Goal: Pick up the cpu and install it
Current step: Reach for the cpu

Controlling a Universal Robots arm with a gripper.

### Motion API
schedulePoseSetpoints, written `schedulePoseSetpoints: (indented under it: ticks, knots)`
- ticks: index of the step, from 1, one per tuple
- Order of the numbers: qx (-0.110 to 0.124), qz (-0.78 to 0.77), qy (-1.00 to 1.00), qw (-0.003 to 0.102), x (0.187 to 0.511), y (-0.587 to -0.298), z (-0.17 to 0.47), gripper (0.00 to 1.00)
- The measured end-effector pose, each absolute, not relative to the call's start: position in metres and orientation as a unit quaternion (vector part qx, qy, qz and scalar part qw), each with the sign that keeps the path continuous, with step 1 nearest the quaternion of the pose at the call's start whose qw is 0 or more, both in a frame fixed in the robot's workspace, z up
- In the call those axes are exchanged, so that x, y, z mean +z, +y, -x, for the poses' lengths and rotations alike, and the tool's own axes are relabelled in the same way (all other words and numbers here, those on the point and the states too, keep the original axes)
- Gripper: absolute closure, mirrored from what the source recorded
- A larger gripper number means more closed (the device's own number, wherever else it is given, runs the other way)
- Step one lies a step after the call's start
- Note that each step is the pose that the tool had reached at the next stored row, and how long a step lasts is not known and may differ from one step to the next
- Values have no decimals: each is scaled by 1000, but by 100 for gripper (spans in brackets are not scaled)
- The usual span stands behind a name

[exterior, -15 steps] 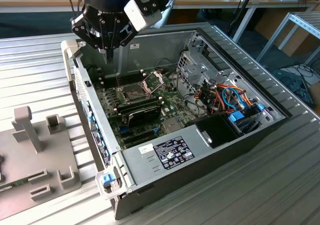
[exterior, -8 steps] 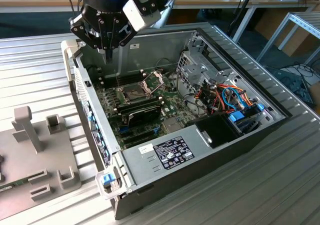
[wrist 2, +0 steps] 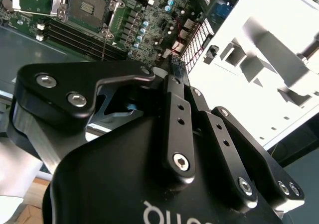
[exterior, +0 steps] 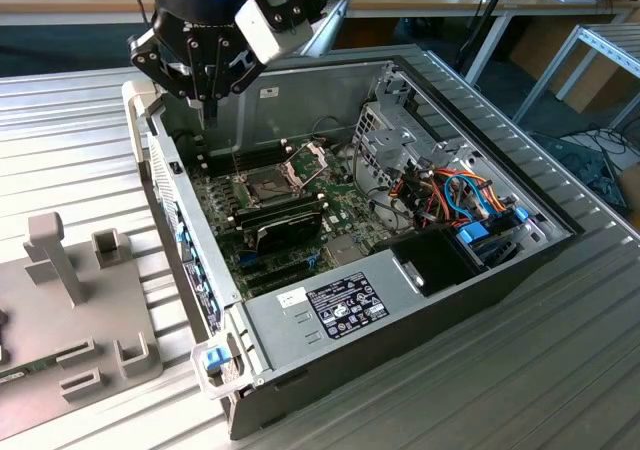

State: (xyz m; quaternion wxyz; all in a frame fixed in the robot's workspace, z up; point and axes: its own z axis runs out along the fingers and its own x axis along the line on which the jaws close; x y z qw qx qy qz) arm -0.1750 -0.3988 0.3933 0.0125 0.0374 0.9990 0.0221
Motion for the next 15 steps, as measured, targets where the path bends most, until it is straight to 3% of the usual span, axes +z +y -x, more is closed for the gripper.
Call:
schedulePoseSetpoints:
  ticks: [15]
  knots:
    - [22,-37,999,13,393,-399,185,89]
